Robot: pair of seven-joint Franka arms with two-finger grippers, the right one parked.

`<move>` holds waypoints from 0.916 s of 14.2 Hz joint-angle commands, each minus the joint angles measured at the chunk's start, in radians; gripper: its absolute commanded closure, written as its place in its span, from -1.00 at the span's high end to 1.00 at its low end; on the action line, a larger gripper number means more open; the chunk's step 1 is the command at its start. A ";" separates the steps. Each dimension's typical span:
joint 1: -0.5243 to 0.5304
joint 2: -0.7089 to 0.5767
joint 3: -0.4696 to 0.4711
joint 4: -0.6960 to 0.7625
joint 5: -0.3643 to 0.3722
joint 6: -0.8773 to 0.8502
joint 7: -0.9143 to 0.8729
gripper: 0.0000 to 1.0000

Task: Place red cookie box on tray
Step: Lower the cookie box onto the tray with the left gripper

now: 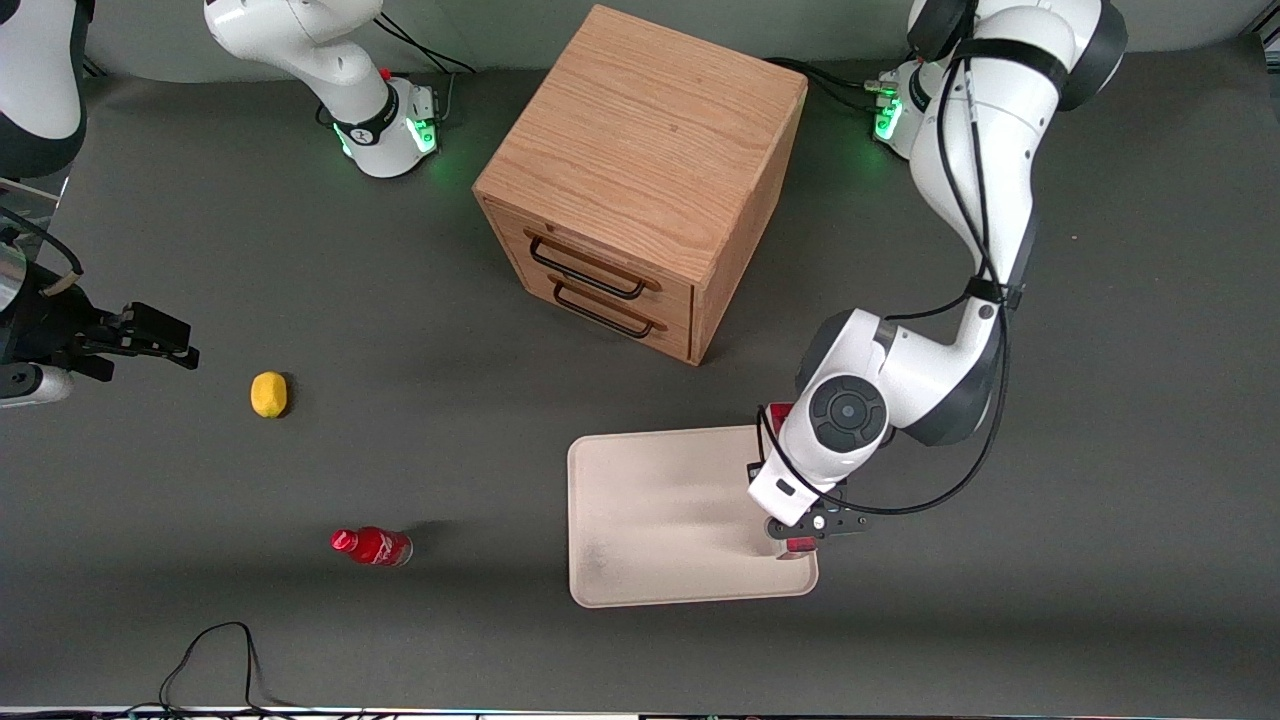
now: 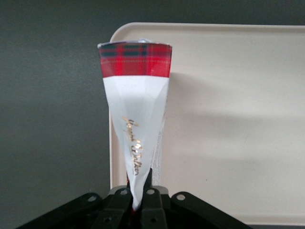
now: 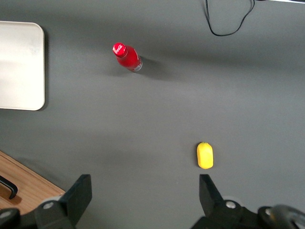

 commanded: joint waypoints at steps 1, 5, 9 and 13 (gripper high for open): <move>-0.001 0.014 -0.003 -0.003 0.032 0.033 -0.020 -1.00; -0.001 0.026 -0.003 -0.001 0.033 0.066 -0.023 -1.00; 0.000 0.024 -0.003 -0.001 0.031 0.067 -0.020 -0.85; -0.003 0.023 -0.003 -0.004 0.057 0.069 -0.023 1.00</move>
